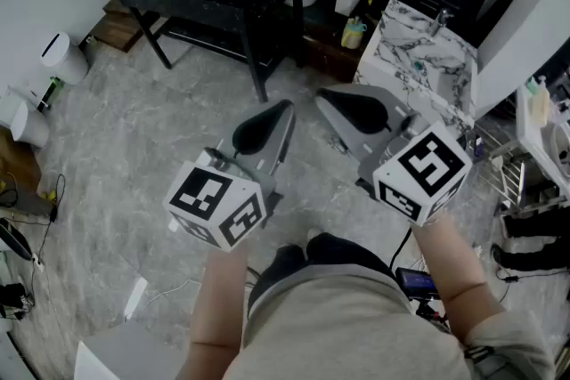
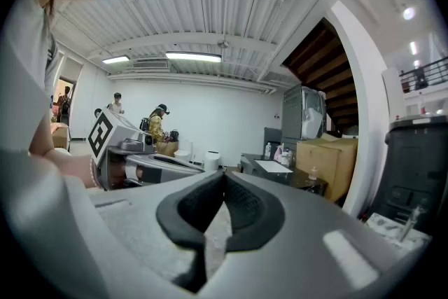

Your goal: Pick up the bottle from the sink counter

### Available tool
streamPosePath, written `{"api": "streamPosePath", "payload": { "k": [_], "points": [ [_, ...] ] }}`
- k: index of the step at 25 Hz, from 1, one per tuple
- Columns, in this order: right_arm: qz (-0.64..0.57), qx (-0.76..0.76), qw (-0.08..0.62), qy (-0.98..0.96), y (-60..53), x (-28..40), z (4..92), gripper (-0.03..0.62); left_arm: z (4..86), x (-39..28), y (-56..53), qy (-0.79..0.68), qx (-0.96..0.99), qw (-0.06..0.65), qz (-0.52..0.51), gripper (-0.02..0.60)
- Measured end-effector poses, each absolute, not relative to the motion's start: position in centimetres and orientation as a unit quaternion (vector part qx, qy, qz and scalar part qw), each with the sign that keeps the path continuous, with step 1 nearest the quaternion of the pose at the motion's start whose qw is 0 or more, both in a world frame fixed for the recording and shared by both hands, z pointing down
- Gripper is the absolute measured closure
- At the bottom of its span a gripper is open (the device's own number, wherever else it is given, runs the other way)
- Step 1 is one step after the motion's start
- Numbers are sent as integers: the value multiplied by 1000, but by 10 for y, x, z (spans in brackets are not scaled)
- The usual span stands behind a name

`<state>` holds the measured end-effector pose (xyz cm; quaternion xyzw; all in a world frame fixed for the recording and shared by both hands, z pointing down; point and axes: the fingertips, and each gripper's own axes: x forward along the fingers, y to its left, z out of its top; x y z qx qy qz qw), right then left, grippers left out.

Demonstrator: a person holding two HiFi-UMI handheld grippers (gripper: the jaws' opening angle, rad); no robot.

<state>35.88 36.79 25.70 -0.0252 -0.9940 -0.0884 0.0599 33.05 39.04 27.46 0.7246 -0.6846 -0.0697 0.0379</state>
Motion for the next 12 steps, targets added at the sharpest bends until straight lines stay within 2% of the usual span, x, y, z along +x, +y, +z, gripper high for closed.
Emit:
{"api": "streamPosePath", "payload": {
  "k": [12],
  "points": [
    [-34, 15, 51, -998, 352, 379, 273, 591, 286, 339, 372, -676, 724, 89, -104, 575]
  ]
}}
